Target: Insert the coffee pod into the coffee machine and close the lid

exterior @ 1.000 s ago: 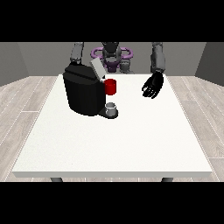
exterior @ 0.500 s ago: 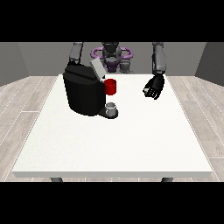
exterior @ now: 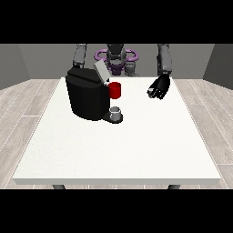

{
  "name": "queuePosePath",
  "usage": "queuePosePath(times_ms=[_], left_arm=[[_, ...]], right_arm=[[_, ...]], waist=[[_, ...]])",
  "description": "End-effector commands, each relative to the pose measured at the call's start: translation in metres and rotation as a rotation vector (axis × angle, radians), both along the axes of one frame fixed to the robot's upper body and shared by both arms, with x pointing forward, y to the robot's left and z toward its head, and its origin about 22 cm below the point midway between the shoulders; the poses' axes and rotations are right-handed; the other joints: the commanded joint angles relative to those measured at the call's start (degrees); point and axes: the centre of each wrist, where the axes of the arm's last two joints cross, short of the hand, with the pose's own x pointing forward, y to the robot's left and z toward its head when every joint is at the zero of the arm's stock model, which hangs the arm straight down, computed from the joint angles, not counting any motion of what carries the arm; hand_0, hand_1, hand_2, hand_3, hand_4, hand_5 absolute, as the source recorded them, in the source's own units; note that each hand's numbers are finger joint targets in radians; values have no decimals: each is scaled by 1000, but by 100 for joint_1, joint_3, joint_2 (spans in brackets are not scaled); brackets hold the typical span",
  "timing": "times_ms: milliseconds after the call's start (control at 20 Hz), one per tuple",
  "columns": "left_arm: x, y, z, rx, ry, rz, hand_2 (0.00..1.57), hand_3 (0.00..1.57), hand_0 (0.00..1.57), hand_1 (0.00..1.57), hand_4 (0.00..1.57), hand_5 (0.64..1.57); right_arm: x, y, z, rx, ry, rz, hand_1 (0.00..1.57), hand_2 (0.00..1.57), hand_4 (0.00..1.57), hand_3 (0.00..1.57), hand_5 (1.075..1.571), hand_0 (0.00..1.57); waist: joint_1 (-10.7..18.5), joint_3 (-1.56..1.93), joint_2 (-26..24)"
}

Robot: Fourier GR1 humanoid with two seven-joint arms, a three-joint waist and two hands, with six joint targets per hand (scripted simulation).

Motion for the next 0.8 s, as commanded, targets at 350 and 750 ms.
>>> queuePosePath(times_ms=[350, 750], left_arm=[[25, -47, 31, -131, 161, -92, 1381, 1327, 1375, 1375, 490, 1571], [54, -90, 98, -119, 116, -118, 1351, 1323, 1331, 1331, 592, 1571]], right_arm=[[-19, -12, -38, -20, 148, -11, 0, 0, 0, 0, 1571, 0], [-3, -25, -25, 33, 107, -8, 0, 0, 0, 0, 1571, 0]], waist=[[151, -1, -950], [27, 1, -998]])
